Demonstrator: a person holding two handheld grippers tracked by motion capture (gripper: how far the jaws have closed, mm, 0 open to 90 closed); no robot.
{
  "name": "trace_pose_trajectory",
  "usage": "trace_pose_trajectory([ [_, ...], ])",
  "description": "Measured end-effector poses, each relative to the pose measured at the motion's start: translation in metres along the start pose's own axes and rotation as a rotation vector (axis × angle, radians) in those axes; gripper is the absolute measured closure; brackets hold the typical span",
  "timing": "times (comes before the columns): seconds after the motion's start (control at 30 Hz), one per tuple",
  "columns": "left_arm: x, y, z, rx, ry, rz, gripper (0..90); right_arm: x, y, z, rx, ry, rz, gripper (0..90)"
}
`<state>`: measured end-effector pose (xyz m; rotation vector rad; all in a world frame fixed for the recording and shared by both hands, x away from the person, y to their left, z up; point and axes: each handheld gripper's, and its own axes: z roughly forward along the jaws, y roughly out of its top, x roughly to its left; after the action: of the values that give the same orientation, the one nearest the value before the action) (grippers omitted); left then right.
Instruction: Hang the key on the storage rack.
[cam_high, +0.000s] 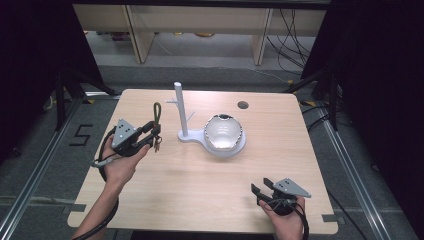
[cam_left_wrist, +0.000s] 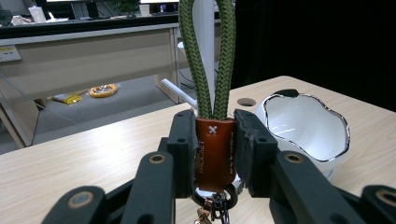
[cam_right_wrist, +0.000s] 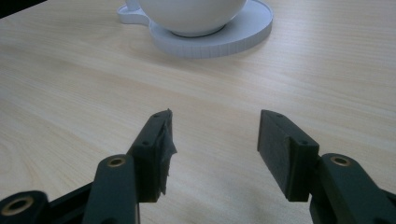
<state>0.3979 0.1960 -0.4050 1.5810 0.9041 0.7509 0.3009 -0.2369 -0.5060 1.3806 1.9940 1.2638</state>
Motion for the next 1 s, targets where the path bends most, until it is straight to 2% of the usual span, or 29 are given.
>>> trace_pose_trajectory([
  [0.17,0.000,0.001,0.002,0.002,0.001,0.005,69.0,-0.001,0.000,0.001,-0.006,-0.003,-0.012,46.3],
  [0.33,0.000,0.002,0.005,0.001,0.003,0.002,69.0,0.000,0.000,0.000,-0.001,0.002,0.000,46.2],
  [0.37,0.000,0.003,0.005,-0.001,0.003,0.003,69.0,-0.003,0.000,0.001,-0.017,-0.006,-0.043,46.2],
  [0.4,0.000,0.003,0.006,-0.002,0.003,0.003,69.0,-0.003,0.000,0.001,-0.017,-0.006,-0.044,46.2],
  [0.43,0.000,0.003,0.006,0.001,0.003,0.004,69.0,0.001,0.000,0.000,0.000,0.002,0.003,46.2],
  [0.73,0.000,0.006,0.012,0.005,0.005,0.003,69.0,0.000,0.000,0.001,-0.007,0.000,-0.011,46.2],
  [0.77,0.000,0.006,0.013,0.005,0.005,0.001,69.0,0.001,0.001,0.000,-0.003,0.007,0.007,46.2],
  [0.83,0.000,0.006,0.014,0.006,0.004,0.002,69.0,0.001,0.001,0.000,-0.004,0.007,0.008,46.2],
  [1.0,0.000,0.007,0.018,0.011,0.003,0.000,68.9,-0.001,0.000,0.000,-0.004,0.000,-0.008,46.2],
])
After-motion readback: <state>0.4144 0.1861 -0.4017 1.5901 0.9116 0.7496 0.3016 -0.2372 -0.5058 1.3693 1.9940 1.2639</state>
